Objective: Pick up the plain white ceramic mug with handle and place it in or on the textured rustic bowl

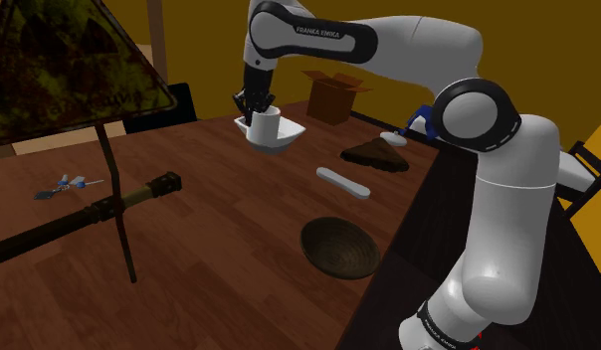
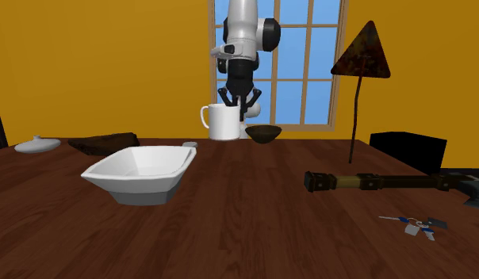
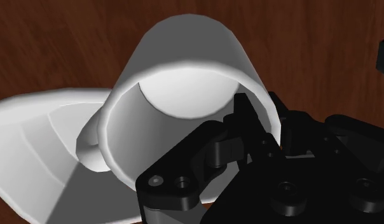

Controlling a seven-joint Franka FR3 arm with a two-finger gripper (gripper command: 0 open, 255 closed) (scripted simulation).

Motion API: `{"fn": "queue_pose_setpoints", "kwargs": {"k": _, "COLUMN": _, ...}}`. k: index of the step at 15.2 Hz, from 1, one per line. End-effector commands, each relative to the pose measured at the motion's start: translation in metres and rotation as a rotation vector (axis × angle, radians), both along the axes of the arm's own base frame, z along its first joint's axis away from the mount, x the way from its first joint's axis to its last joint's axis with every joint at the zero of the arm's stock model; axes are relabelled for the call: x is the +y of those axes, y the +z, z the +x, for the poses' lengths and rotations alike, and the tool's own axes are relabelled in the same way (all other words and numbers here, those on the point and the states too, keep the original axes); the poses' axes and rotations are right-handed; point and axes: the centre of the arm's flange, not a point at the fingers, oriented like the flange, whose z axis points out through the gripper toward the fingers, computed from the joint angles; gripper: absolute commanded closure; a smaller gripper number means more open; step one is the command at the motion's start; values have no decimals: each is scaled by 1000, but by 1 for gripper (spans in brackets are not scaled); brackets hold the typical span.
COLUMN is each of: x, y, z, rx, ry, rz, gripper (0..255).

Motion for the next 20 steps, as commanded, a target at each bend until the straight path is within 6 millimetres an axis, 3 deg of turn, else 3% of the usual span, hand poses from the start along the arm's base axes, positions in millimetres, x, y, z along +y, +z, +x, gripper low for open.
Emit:
{"fn": "queue_pose_setpoints", "kwargs": {"k": 1, "x": 0, "y": 11, "z": 0, "rx": 0, "ry": 0, "rz": 0, "gripper": 255}}
{"fn": "queue_pose_setpoints", "kwargs": {"k": 3, "x": 0, "y": 20, "z": 0, "rx": 0, "ry": 0, "rz": 0, "gripper": 255}}
{"fn": "queue_pose_setpoints", "kwargs": {"k": 20, "x": 42, "y": 31, "z": -221, "rx": 0, "ry": 0, "rz": 0, "gripper": 255}}
